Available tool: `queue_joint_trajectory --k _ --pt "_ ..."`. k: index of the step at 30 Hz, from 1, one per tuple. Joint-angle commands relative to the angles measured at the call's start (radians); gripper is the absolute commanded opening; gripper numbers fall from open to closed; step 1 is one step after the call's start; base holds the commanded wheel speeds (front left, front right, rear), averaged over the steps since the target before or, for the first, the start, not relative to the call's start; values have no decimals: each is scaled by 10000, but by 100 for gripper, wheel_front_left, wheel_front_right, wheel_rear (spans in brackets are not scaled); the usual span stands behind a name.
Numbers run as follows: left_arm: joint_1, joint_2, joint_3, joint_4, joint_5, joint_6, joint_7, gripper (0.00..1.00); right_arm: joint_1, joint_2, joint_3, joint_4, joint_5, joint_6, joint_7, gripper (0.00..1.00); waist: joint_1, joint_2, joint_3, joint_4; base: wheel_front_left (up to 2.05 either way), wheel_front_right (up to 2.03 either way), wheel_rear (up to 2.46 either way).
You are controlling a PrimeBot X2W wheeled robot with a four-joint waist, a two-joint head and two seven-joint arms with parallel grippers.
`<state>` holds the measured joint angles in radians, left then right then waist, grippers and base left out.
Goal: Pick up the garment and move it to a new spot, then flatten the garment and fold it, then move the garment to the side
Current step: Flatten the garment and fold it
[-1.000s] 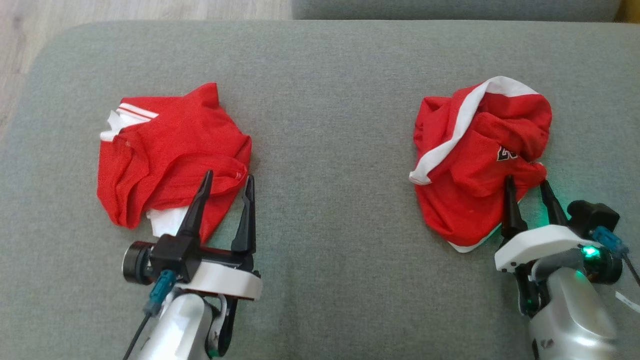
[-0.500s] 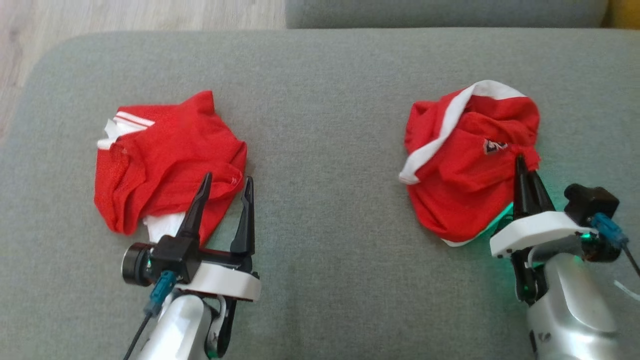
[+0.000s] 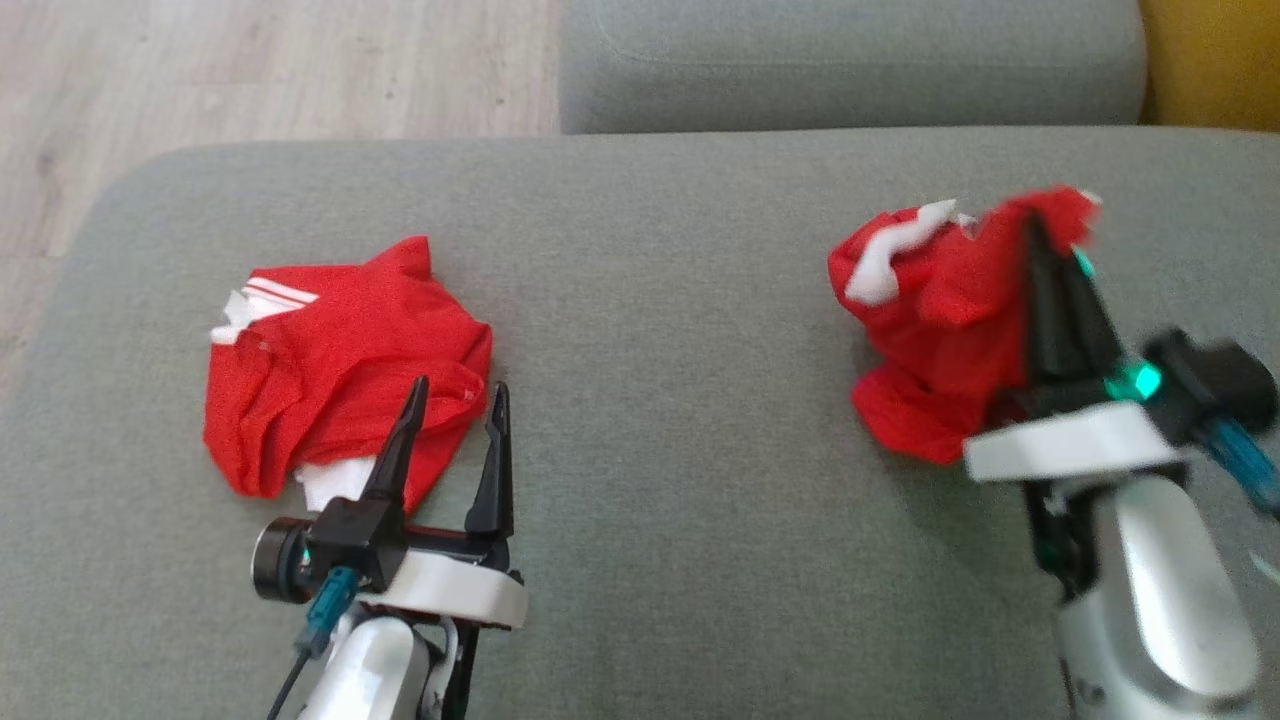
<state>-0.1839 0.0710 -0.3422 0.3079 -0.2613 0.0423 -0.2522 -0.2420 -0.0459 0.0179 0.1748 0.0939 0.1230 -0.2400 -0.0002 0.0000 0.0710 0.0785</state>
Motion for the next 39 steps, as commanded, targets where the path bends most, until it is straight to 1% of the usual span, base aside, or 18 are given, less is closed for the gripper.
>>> queue_joint_trajectory --k 1,4,7,10,12,13,16,19,22,25,29,32,33,35,36,37,39 --pt "-255 -1 371 -252 80 -9 -95 100 -716 -43 549 -555 -185 77 245 0 2 0 -147 153 0 0 0" --pt "-291 -59 390 -275 55 15 -95 100 -1544 -43 1461 -689 -413 77 1010 0 2 0 -277 328 0 0 0" --pt "-276 -109 355 -234 16 2 -95 100 -2853 -43 2527 -222 107 77 1577 0 2 0 -426 546 0 0 0" --pt "-173 -146 295 -141 -29 11 -95 100 -4386 -43 3089 577 1037 77 1553 0 2 0 -683 807 0 0 0" --pt "-86 -163 281 -125 -66 53 -95 100 -5348 -43 2954 1176 1477 77 1323 0 2 0 -789 925 0 0 0" --pt "-50 -168 291 -141 -84 68 -95 100 -5763 -43 2740 1501 1570 77 1203 0 2 0 -806 938 0 0 0" --pt "17 -176 337 -203 -82 94 -95 100 -6545 -43 1592 2455 1560 77 943 0 2 0 -781 919 0 0 0" --pt "24 -178 433 -258 -32 112 -95 100 -6493 -43 468 3115 1300 77 849 0 2 0 -682 755 0 0 0" --pt "2 -172 510 -300 33 70 -95 100 -5692 -43 -485 3563 1158 77 871 0 2 0 -532 525 0 0 0" --pt "-61 -171 515 -306 109 5 -95 100 -4341 -43 -1468 3970 956 77 897 0 2 0 -365 333 0 0 0" --pt "-210 -161 561 -326 182 -59 -95 100 -2701 -43 -3005 4552 68 77 750 0 2 0 -64 38 0 0 0" --pt "-271 -162 560 -305 223 -105 -95 100 -2186 -43 -4112 4941 -599 77 559 0 2 0 72 -148 0 0 0" --pt "-302 -165 552 -292 238 -128 -95 100 -2161 -43 -4709 5178 -920 77 441 0 2 0 140 -243 0 0 0" --pt "-331 -169 546 -295 254 -140 -95 100 -2280 -43 -5205 5422 -1177 77 318 0 2 0 207 -329 0 0 0" --pt "-346 -171 550 -296 257 -144 -95 100 -2353 -43 -5362 5508 -1396 77 246 21 2 0 244 -378 0 0 0" --pt "-366 -172 549 -293 261 -157 -95 100 -2471 -43 -5497 5668 -1403 77 191 100 2 0 271 -408 0 0 0" --pt "-391 -175 557 -288 267 -173 -95 100 -2630 -43 -5540 5804 -1647 77 21 100 2 0 313 -491 0 0 0"
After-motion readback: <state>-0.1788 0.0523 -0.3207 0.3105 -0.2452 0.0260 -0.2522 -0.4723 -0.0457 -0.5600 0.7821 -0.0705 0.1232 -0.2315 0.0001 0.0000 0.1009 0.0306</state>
